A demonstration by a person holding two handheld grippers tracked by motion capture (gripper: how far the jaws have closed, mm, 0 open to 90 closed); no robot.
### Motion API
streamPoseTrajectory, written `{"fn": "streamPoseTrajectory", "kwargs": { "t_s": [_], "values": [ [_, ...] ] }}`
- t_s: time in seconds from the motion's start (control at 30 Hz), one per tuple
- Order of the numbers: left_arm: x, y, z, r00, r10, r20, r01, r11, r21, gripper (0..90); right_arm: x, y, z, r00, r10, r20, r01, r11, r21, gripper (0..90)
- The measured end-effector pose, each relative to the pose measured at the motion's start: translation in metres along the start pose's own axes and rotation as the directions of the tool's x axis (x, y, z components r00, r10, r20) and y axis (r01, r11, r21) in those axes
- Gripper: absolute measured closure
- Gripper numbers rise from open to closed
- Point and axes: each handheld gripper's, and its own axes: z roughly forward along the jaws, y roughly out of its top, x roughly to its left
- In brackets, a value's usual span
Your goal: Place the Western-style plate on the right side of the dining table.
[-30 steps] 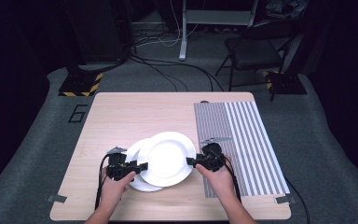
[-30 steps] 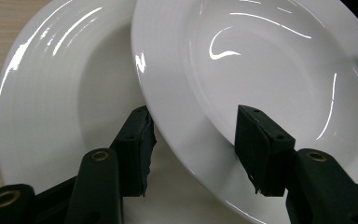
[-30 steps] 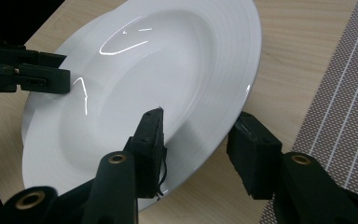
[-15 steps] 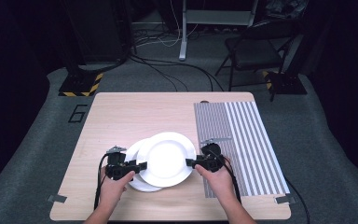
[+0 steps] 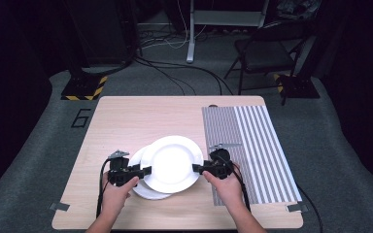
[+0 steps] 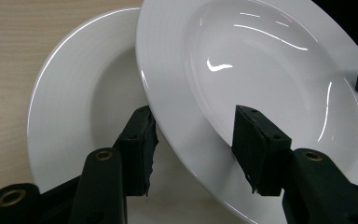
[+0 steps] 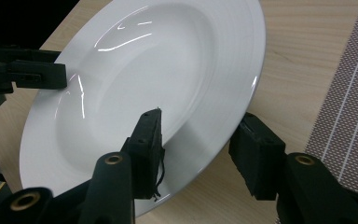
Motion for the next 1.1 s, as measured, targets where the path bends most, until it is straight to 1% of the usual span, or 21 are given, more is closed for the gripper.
{"fn": "streamPoseTrajectory", "kwargs": {
  "t_s": [0.17,0.43,0.5,0.63,0.67,0.77,0.83,1.03,1.1],
  "values": [
    [-0.0008,0.0008,-0.0018,1.0000,0.004,-0.003,-0.004,1.0000,-0.003,49.8,0.0010,0.0001,0.0007,0.9999,-0.016,0.004,0.016,1.000,-0.006,53.7],
    [-0.0016,0.0025,-0.0043,0.9999,0.011,-0.004,-0.011,0.9999,-0.011,49.8,0.0023,0.0001,0.0003,1.0000,-0.009,0.001,0.009,1.000,-0.007,52.4],
    [-0.0021,0.0027,-0.0044,1.0000,0.005,-0.002,-0.005,0.9999,-0.011,49.8,0.0027,0.0001,-0.0002,0.9999,-0.011,0.000,0.011,1.000,-0.008,52.3],
    [-0.0027,0.0037,-0.0042,1.0000,0.009,0.002,-0.009,0.9999,-0.010,49.8,0.0025,0.0001,-0.0010,0.9998,-0.017,0.006,0.017,1.000,-0.015,52.5],
    [-0.0031,0.0038,-0.0041,1.0000,0.007,0.001,-0.007,0.9999,-0.010,49.8,0.0027,0.0003,-0.0010,0.9999,-0.009,0.008,0.009,1.000,-0.015,52.3],
    [-0.0036,0.0043,-0.0036,1.0000,0.008,0.001,-0.008,0.9999,-0.008,49.8,0.0015,0.0004,-0.0013,0.9999,-0.014,0.006,0.014,1.000,-0.018,52.3],
    [-0.0036,0.0049,-0.0025,1.0000,0.008,-0.001,-0.008,0.9999,-0.006,49.8,0.0016,0.0004,-0.0013,0.9999,-0.002,0.010,0.003,1.000,-0.015,52.2],
    [-0.0036,0.0054,-0.0017,1.0000,0.008,0.000,-0.008,1.0000,-0.002,50.0,0.0007,0.0001,-0.0013,1.0000,-0.002,0.005,0.002,1.000,-0.019,52.3],
    [-0.0037,0.0058,-0.0014,0.9999,0.010,0.000,-0.010,0.9999,-0.001,50.1,0.0014,-0.0003,-0.0020,0.9999,-0.003,0.010,0.003,1.000,-0.018,52.3]
  ]
}}
